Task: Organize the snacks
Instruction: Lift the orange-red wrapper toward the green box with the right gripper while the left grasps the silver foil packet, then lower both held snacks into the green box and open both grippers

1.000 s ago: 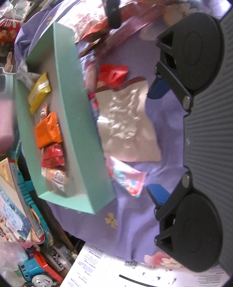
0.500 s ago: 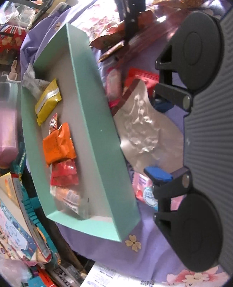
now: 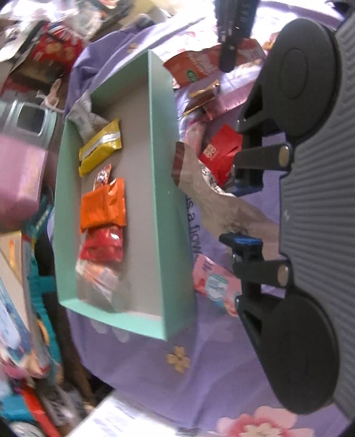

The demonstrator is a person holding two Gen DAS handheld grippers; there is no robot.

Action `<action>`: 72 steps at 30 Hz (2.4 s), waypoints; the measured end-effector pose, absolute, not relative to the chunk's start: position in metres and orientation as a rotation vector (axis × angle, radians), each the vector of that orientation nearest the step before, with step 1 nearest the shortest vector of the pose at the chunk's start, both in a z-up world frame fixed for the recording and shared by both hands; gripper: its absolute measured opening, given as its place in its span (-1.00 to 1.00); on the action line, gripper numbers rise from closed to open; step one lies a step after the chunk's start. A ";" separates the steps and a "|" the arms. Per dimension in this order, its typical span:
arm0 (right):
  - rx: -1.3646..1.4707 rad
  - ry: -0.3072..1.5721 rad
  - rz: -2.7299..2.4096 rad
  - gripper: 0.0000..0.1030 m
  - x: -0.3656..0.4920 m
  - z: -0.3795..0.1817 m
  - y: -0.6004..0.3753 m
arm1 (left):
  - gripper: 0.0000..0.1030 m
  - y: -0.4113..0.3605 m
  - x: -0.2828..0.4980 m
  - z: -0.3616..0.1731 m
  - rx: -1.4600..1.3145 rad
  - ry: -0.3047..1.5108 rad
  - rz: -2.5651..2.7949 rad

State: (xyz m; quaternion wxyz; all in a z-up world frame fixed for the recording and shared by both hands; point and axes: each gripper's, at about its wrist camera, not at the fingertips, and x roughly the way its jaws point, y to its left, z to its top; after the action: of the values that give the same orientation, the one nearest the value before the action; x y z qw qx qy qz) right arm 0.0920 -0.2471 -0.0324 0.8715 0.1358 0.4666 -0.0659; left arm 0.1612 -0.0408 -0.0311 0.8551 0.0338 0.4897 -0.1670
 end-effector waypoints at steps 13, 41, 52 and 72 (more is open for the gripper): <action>0.240 0.898 -0.117 -0.70 0.083 0.004 -0.242 | -0.79 -0.014 0.148 0.008 -0.010 0.980 -0.298; 0.179 0.855 -0.232 -0.70 0.207 0.028 -0.303 | -0.78 -0.045 0.269 0.029 0.064 0.904 -0.291; 0.208 0.849 -0.255 0.77 0.214 0.010 -0.311 | 1.00 -0.045 0.271 0.024 0.113 0.791 -0.160; 0.174 0.768 -0.182 1.00 0.137 0.053 -0.261 | 1.00 -0.035 0.187 0.059 0.139 0.779 -0.189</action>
State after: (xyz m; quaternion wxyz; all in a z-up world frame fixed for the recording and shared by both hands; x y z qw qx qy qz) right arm 0.1368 -0.2607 0.0532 0.9195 0.0847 0.3734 -0.0884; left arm 0.1872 -0.0347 0.0586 0.9184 0.0675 0.3789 -0.0919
